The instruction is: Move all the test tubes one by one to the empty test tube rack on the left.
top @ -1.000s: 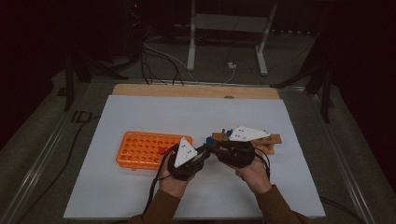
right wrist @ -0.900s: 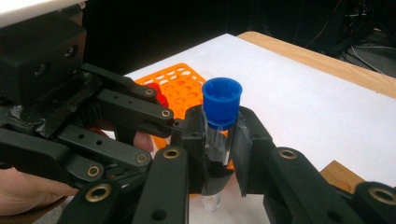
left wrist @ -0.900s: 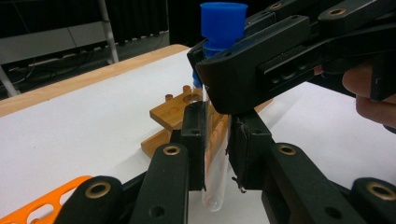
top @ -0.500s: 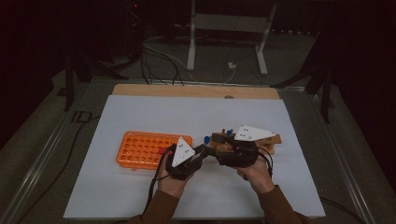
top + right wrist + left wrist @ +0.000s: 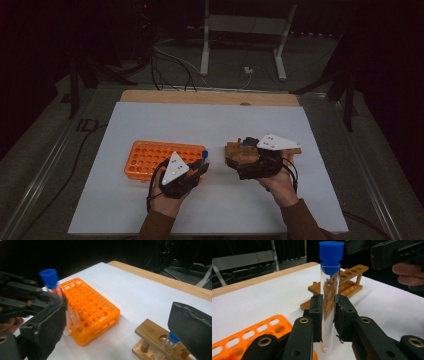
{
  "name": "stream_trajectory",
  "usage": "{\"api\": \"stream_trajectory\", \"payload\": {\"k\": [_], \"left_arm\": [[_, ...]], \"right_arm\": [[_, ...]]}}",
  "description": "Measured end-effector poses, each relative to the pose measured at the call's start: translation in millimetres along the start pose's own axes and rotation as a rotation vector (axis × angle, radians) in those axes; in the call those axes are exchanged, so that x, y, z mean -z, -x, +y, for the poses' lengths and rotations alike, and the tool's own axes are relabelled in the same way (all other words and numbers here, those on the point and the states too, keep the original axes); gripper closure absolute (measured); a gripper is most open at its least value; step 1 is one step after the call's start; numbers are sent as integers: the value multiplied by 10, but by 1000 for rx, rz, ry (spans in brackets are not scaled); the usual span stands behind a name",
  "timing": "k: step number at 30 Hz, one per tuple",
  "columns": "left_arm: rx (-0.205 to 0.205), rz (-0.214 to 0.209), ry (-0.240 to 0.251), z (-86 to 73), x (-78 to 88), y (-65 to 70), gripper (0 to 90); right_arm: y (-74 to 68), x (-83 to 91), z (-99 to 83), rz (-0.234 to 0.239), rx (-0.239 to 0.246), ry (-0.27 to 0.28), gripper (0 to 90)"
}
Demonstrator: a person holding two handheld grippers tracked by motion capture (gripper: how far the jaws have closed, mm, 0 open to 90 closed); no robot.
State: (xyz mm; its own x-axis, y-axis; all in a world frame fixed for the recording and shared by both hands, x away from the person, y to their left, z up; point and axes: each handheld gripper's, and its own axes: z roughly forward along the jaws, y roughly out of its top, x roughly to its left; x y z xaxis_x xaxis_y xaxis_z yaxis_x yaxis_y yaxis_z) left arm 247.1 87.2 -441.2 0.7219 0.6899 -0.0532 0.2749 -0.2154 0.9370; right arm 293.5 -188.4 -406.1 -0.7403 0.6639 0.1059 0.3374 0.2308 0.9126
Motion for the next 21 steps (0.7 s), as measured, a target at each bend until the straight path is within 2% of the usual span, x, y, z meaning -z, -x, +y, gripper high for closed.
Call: {"api": "stream_trajectory", "payload": {"k": [9,16,21], "left_arm": [[-1,-15,19,-42,244,-126,773],[28,12,41,-65,387,-287,772],[39,17,53,-79,501,-385,772]], "right_arm": [[53,42,-28,-38,-6,8,0],[105,93,-36,-47,-17,23,0],[143,126,-37,-53,-25,33,0]]}}
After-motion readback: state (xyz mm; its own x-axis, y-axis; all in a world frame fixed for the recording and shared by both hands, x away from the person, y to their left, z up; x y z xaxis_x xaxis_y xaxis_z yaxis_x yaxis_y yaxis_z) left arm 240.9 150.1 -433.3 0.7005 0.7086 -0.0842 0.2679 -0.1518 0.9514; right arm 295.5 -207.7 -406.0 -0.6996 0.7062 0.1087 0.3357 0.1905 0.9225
